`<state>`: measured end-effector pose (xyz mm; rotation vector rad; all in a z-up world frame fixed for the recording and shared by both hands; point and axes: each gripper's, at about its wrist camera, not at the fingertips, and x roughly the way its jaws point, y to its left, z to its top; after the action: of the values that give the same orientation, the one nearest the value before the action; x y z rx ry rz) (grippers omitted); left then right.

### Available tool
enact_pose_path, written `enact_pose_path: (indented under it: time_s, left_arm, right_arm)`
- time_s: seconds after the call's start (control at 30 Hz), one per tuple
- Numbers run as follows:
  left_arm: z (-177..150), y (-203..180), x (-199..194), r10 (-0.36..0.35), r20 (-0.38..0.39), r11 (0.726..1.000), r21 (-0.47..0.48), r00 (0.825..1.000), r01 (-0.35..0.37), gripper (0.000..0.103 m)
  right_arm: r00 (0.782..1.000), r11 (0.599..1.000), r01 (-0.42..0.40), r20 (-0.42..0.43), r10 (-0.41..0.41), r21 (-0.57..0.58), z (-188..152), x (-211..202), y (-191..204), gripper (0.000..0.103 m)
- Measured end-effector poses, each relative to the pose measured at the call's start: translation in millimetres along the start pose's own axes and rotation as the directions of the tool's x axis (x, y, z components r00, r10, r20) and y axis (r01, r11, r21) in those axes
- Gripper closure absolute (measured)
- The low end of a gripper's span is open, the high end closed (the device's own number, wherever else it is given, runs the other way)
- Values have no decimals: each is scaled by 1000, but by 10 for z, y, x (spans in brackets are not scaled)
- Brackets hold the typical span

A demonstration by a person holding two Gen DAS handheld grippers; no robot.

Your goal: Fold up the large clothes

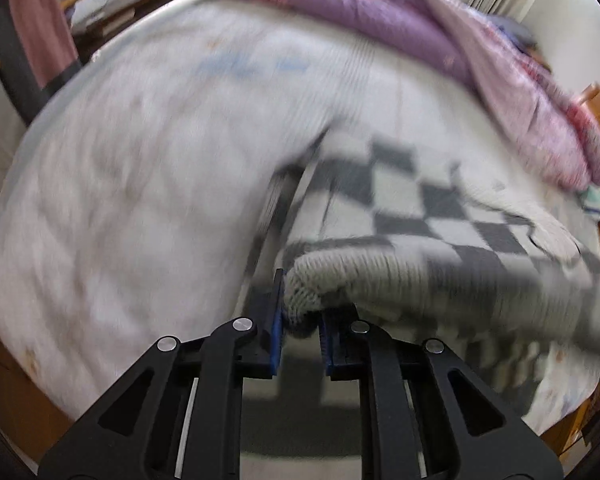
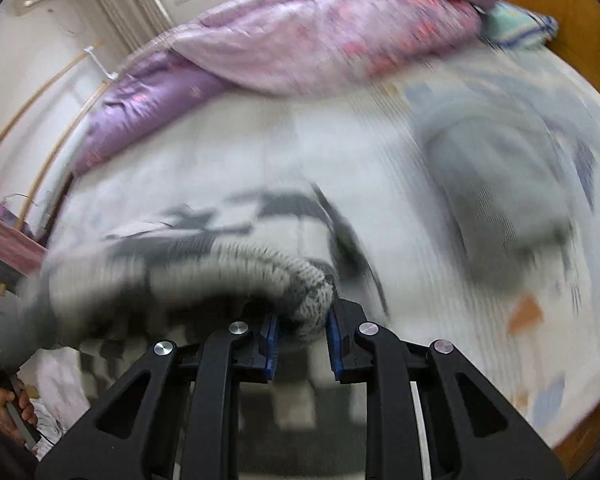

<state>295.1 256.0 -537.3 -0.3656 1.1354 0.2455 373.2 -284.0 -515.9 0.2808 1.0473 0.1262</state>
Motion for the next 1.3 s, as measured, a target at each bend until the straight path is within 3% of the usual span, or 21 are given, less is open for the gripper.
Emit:
enact_pose_path:
  time_s: [0.1, 0.23, 0.37, 0.43, 0.47, 0.5, 0.6, 0.7, 0.77, 0.8, 0.83, 0.87, 1.0, 1.03, 1.2, 1.3]
  left_arm:
    - [-432, 167, 173, 2, -28, 1000, -5, 1000, -2, 87]
    - [-722, 280, 310, 9, -72, 1000, -30, 997, -11, 85]
    - [-875, 567, 190, -62, -73, 981, -188, 995, 47, 85]
    - [-928, 690, 14, -116, -21, 959, -262, 993, 107, 85]
    - [-939, 720, -74, -138, 11, 949, -285, 990, 136, 77]
    - [-934, 725, -132, -154, 35, 940, -302, 987, 157, 57]
    - [-837, 659, -223, -204, 105, 912, -341, 973, 228, 40]
    - [-728, 493, -24, -218, 57, 903, -366, 974, 223, 32]
    - [-682, 404, 144, -178, 13, 917, -360, 984, 171, 33]
    - [-650, 347, 256, -130, -27, 932, -343, 991, 113, 51]
    - [-620, 323, 332, -103, -42, 941, -329, 994, 83, 66]
    - [-617, 322, 354, -83, -55, 947, -315, 995, 62, 84]
    - [-634, 332, 93, -68, -8, 961, -270, 998, 63, 88]
    - [-656, 346, 77, -59, -11, 964, -261, 998, 54, 88]
    - [-769, 434, 401, 15, -79, 981, -190, 997, -30, 88]
    - [-738, 348, 489, 60, -80, 988, -138, 995, -71, 86]
  right_arm:
    - [998, 999, 34, -49, -32, 39, -452, 108, -185, 83]
    - [987, 991, 91, -139, -76, 102, -968, 293, -375, 80]
    - [994, 945, 55, -109, -21, 322, -1187, 72, -677, 67]
    - [998, 918, -4, -59, 29, 397, -1204, -78, -741, 55]
    - [998, 901, -49, -23, 65, 431, -1190, -148, -746, 45]
    - [996, 890, -78, -3, 89, 449, -1145, -178, -749, 44]
    - [980, 830, -188, 46, 193, 524, -997, -95, -697, 41]
    - [978, 813, -157, -25, 206, 561, -899, 204, -652, 41]
    - [967, 762, -183, -26, 254, 622, -910, 437, -673, 42]
    - [964, 747, -193, -19, 265, 636, -932, 472, -690, 69]
    - [965, 742, -201, -3, 264, 640, -917, 508, -702, 84]
    - [971, 759, -174, -17, 237, 627, -890, 498, -692, 86]
    - [992, 898, -91, -36, 118, 430, -744, 235, -432, 89]
    - [994, 915, -76, -40, 100, 395, -753, 191, -397, 89]
    - [984, 939, 48, -176, 14, 340, -968, 633, -571, 88]
    - [983, 936, 68, -186, -3, 346, -952, 743, -580, 87]
